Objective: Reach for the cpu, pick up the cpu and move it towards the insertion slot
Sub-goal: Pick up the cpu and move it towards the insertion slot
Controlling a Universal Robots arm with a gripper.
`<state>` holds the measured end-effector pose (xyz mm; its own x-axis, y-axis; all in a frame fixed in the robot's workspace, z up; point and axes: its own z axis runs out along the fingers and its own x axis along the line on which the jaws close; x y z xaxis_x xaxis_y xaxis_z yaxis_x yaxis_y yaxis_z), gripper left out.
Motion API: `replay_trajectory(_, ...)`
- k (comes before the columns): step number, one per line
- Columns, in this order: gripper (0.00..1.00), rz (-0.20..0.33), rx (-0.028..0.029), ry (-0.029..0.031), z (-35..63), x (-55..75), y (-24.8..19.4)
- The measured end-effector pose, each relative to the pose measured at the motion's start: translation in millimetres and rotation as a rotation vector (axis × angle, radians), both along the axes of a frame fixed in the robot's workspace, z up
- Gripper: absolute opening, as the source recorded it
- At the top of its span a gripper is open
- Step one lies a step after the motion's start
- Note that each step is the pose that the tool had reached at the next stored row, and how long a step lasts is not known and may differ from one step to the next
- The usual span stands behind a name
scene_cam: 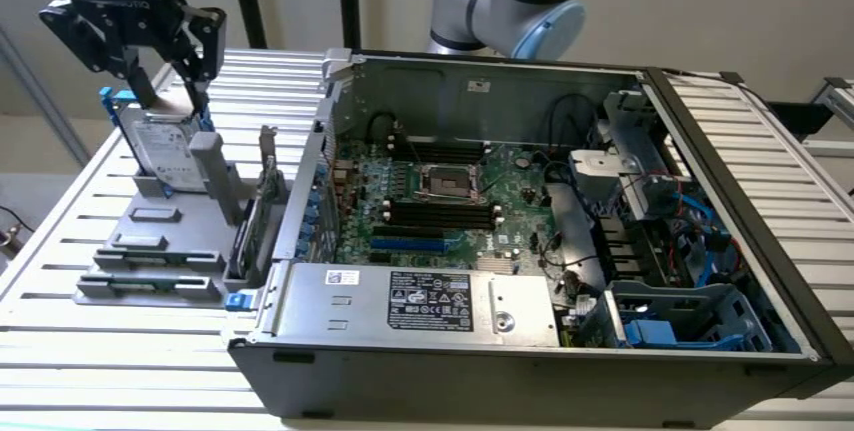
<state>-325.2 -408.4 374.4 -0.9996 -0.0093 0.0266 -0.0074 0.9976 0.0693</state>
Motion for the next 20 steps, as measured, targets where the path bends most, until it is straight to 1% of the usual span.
replay_trajectory(5,0.54,0.0,0.0138,0.0004,6.7,23.0,0.0)
replay_trajectory(8,0.54,0.0,0.0234,0.0005,8.3,36.5,-0.1)
replay_trajectory(10,0.54,0.0,0.0285,0.0005,8.6,45.6,0.0)
replay_trajectory(16,0.54,0.0,0.0415,0.0005,8.8,73.0,0.0)
replay_trajectory(20,0.54,0.0,0.0489,0.0004,8.9,91.0,0.0)
